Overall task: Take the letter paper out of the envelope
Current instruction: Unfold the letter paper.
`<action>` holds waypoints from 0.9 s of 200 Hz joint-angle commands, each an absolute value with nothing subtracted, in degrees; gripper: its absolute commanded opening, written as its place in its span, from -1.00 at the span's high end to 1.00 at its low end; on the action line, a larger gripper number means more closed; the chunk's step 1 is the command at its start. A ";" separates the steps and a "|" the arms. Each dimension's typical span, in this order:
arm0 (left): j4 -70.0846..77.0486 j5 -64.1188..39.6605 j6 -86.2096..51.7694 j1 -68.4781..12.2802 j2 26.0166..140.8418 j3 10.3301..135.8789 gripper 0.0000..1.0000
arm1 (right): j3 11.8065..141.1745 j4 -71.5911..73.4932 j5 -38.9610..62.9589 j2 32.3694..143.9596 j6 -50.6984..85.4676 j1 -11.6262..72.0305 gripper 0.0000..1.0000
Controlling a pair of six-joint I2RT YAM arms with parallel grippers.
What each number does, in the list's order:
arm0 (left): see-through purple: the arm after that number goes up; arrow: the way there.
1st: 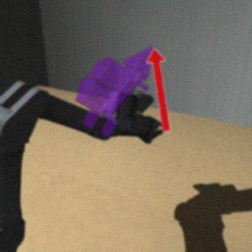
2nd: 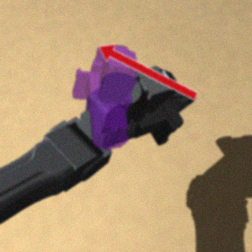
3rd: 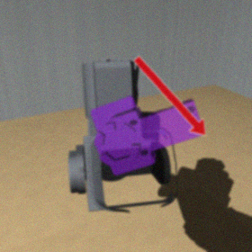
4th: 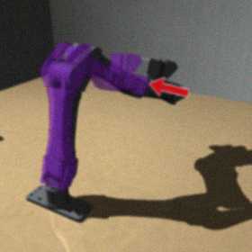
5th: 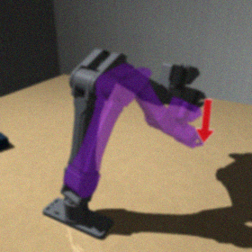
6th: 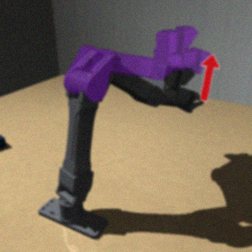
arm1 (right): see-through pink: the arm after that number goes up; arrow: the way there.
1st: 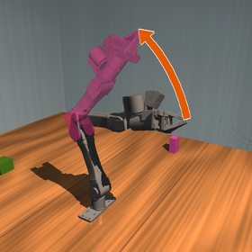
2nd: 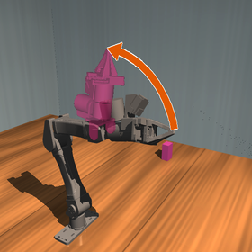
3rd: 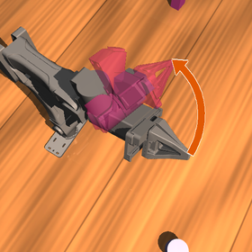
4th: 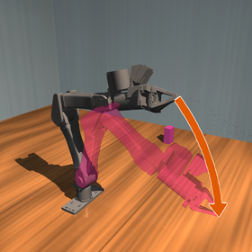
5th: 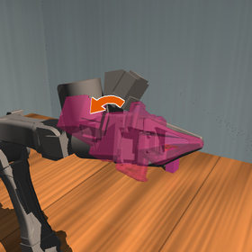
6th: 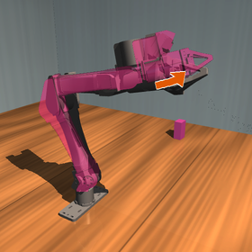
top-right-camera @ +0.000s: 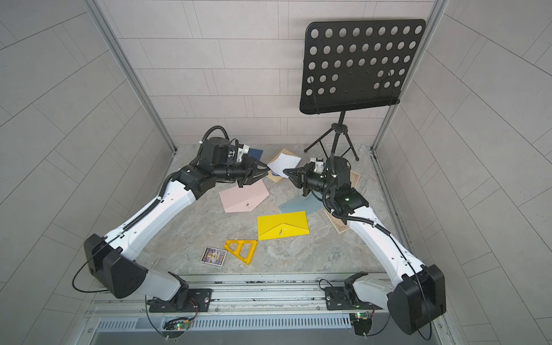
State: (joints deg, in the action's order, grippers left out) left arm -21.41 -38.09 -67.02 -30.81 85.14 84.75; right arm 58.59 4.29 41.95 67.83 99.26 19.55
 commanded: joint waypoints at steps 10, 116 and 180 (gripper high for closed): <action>-21.20 -38.61 -66.36 -31.63 86.29 86.04 0.34 | 59.35 7.18 41.05 68.10 101.10 20.30 1.00; -19.17 -38.57 -67.50 -32.31 85.87 85.34 -0.22 | 58.93 9.89 39.84 68.88 103.05 21.35 1.00; -14.77 -37.48 -69.16 -32.46 86.23 83.80 0.24 | 58.80 14.38 39.44 69.96 106.32 22.71 1.00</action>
State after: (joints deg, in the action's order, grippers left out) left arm -18.83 -38.17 -68.14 -32.18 86.41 84.23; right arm 58.59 10.76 39.97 69.58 103.00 22.02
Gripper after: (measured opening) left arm 0.460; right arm 0.047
